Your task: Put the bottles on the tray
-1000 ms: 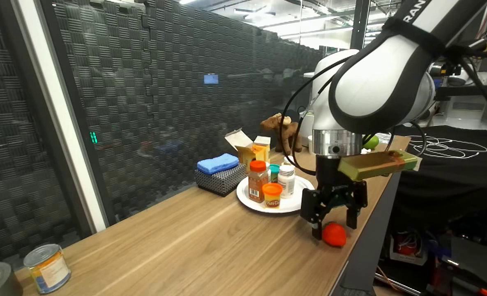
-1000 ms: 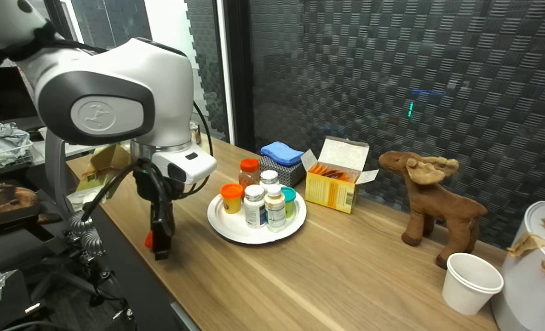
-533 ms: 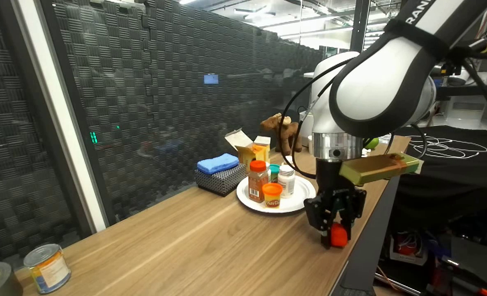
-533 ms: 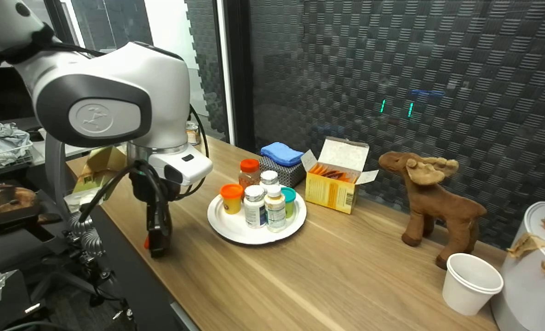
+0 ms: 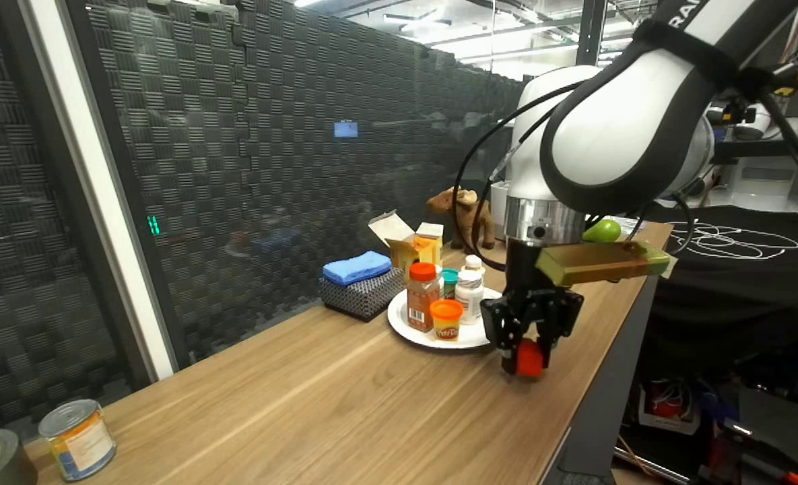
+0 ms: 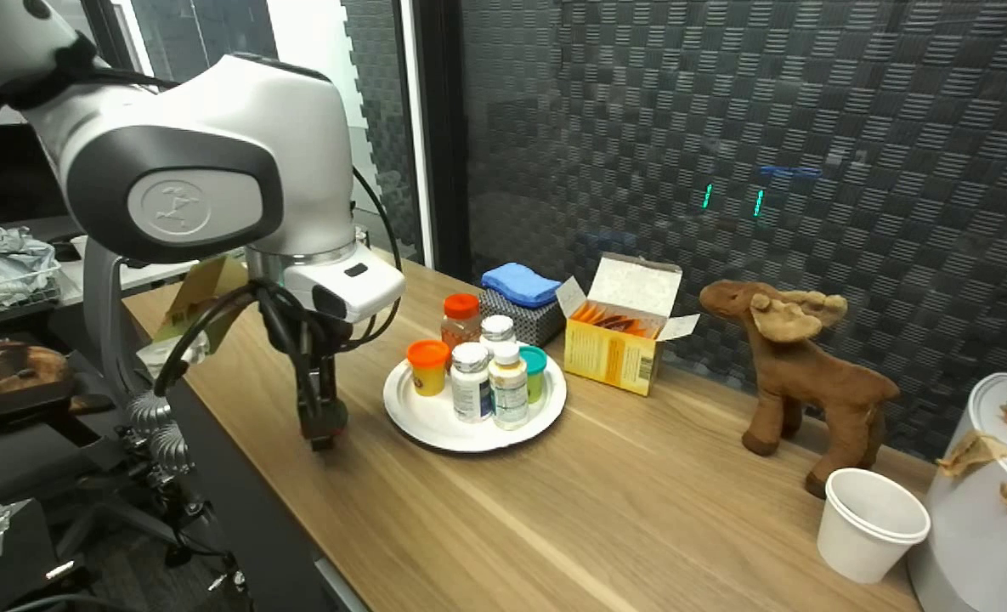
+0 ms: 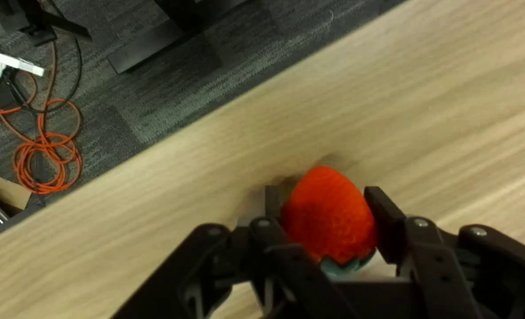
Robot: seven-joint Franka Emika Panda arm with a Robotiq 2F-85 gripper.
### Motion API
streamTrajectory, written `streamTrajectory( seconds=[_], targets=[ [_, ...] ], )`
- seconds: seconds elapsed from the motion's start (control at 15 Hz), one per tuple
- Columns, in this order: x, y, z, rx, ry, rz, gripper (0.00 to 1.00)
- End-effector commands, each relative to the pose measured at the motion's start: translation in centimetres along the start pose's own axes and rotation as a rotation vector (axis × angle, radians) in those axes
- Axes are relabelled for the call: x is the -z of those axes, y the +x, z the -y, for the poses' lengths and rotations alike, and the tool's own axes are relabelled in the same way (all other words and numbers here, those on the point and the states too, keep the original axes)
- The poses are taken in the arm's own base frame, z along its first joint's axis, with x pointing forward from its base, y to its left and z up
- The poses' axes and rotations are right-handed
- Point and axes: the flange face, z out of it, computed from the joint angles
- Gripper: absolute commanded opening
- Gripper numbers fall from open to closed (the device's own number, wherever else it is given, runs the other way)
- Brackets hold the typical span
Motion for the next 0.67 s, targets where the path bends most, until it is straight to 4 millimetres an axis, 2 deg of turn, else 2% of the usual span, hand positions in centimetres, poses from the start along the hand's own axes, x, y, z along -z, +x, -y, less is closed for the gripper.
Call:
streamTrajectory(
  seconds=[0.0,0.33,0.6],
  targets=[
    [2.6,2.5,0.1,-0.076,0.036,-0.134,0.26],
    [3.3,6.8,-0.5,-0.171,0.056,-0.271,0.26],
    [2.4,9.1,-0.4,-0.213,0.050,-0.295,0.26]
  ],
)
